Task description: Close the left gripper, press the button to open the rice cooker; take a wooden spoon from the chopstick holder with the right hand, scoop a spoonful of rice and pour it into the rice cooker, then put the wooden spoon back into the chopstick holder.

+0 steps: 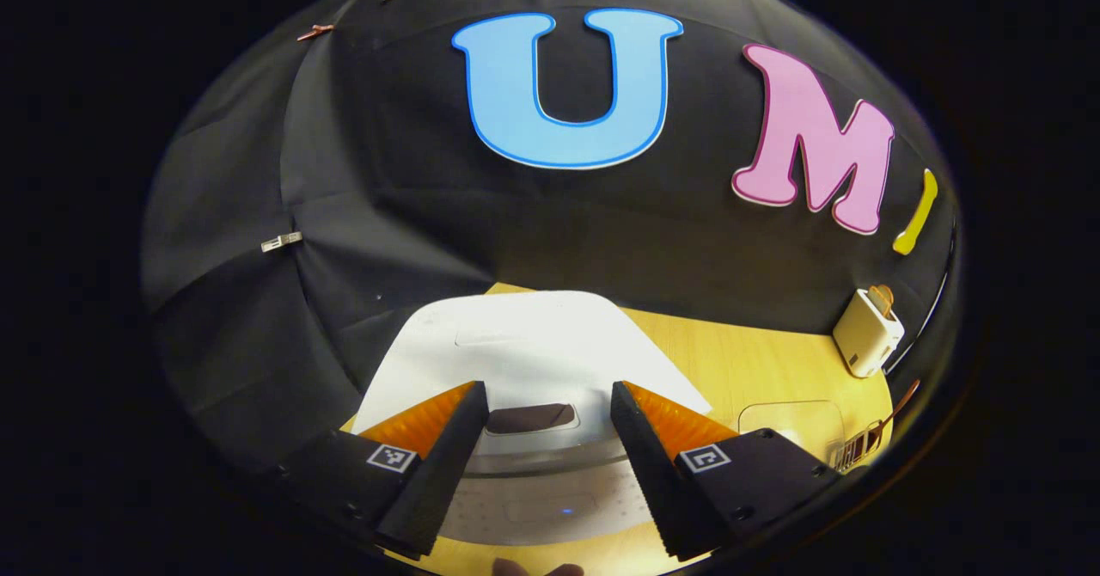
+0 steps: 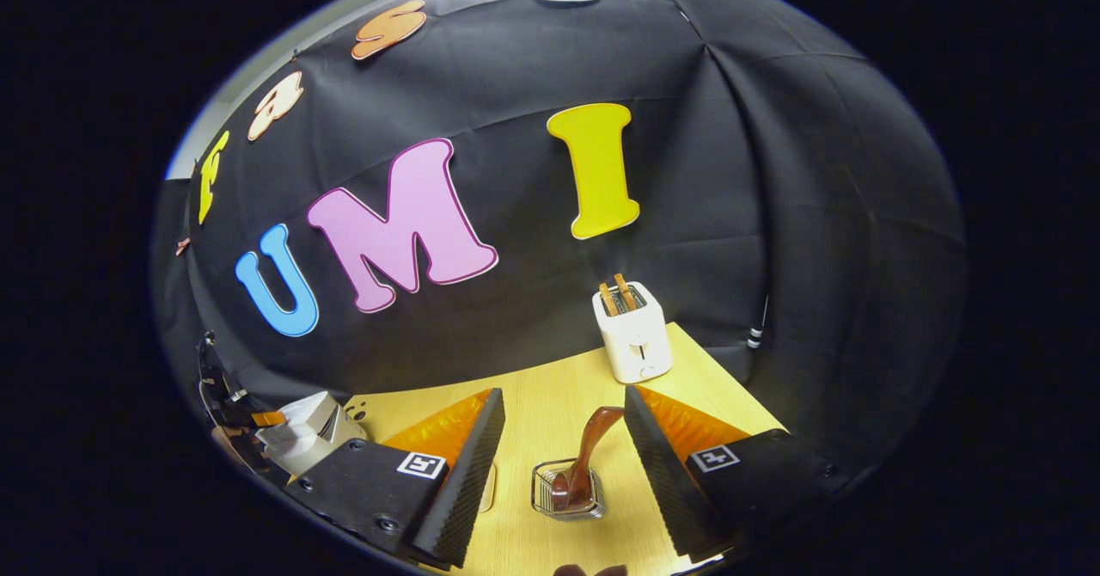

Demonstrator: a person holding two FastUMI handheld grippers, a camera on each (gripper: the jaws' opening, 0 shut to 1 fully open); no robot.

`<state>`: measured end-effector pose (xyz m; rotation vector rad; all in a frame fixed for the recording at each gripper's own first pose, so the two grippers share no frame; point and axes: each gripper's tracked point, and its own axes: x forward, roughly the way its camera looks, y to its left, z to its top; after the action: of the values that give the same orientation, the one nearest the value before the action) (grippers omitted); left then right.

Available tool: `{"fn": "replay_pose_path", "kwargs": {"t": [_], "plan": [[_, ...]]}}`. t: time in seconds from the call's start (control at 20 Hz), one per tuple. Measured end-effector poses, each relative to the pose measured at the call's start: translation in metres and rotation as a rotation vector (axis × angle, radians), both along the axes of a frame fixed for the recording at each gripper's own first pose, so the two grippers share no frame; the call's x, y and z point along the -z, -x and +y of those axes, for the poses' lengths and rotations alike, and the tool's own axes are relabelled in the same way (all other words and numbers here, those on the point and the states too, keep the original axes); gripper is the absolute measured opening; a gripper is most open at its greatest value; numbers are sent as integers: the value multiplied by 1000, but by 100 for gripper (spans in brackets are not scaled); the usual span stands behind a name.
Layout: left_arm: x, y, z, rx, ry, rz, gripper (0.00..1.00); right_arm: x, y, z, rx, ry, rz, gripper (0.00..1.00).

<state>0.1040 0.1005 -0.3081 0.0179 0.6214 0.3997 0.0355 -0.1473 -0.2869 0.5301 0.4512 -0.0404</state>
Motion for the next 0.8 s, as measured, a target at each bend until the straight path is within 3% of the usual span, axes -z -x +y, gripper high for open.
{"fn": "replay_pose_path", "kwargs": {"t": [0.55, 0.8], "plan": [[24, 9, 11, -43, 0, 61, 99, -5, 0, 16, -43, 10, 3, 87], [23, 9, 9, -1, -15, 48, 99, -10, -4, 24, -52, -1, -8, 87]]}}
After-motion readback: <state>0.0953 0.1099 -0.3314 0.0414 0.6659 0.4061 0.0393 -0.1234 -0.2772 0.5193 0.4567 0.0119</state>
